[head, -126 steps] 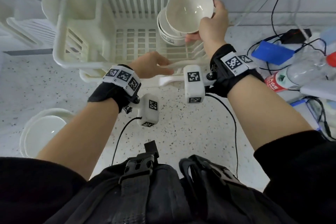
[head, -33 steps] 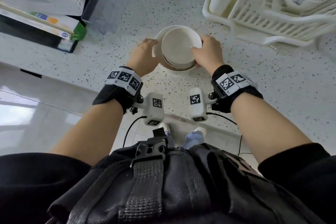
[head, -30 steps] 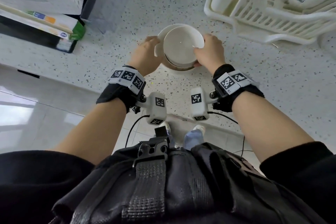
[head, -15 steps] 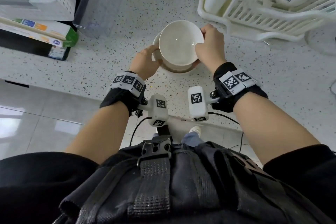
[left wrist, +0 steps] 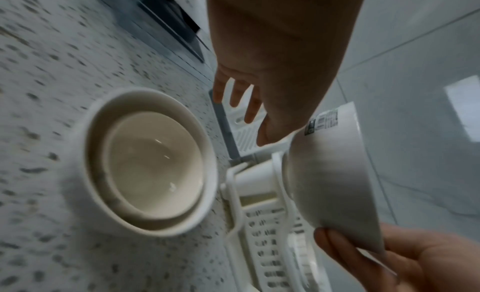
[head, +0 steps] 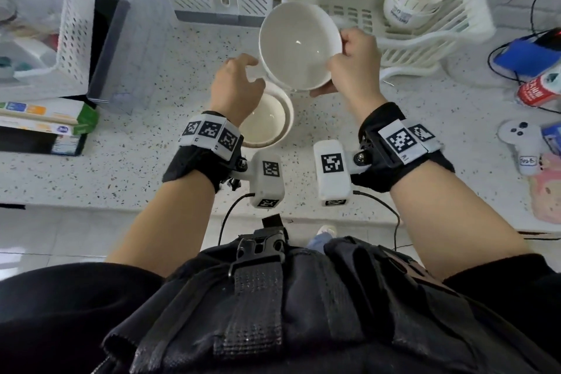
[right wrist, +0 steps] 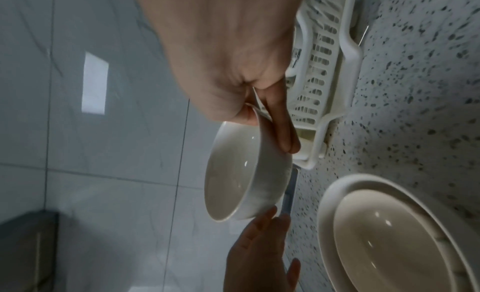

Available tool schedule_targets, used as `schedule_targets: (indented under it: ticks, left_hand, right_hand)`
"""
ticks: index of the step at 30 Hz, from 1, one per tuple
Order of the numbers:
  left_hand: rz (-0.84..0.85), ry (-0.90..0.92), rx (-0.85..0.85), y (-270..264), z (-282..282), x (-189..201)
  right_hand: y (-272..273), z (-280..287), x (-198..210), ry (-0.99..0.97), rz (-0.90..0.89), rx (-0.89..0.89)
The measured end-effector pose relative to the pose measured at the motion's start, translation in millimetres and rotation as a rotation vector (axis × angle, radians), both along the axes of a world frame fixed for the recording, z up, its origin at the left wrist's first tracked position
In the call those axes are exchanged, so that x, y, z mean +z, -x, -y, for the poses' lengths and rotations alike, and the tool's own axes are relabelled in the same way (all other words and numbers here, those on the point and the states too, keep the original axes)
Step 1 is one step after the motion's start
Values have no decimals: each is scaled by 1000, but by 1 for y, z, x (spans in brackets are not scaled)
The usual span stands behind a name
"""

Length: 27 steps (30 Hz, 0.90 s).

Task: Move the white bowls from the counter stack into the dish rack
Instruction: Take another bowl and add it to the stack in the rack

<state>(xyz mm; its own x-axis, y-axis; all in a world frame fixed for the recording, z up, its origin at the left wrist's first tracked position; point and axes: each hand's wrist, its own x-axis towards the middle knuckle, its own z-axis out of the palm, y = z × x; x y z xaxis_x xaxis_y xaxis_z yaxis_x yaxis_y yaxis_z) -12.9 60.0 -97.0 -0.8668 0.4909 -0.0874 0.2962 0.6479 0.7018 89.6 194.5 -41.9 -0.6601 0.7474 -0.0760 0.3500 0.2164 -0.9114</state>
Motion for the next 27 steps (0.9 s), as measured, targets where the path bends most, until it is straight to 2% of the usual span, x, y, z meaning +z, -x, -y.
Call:
schedule_targets:
  ticks: [5, 15, 21, 27]
  left_hand:
    - [-51, -86, -85, -10, -60, 16]
    - [-82, -87, -242, -49, -201, 31]
    - [-53, 16, -299, -54, -271, 19]
    - [51, 152, -379, -43, -305, 10]
  right_hand:
    - [-23, -47, 5, 59, -77, -119]
    - [-66, -172, 2, 56, -145, -274]
    - [-69, -246, -8, 8, -173, -313]
    - [-47, -299, -15, -13, -190, -313]
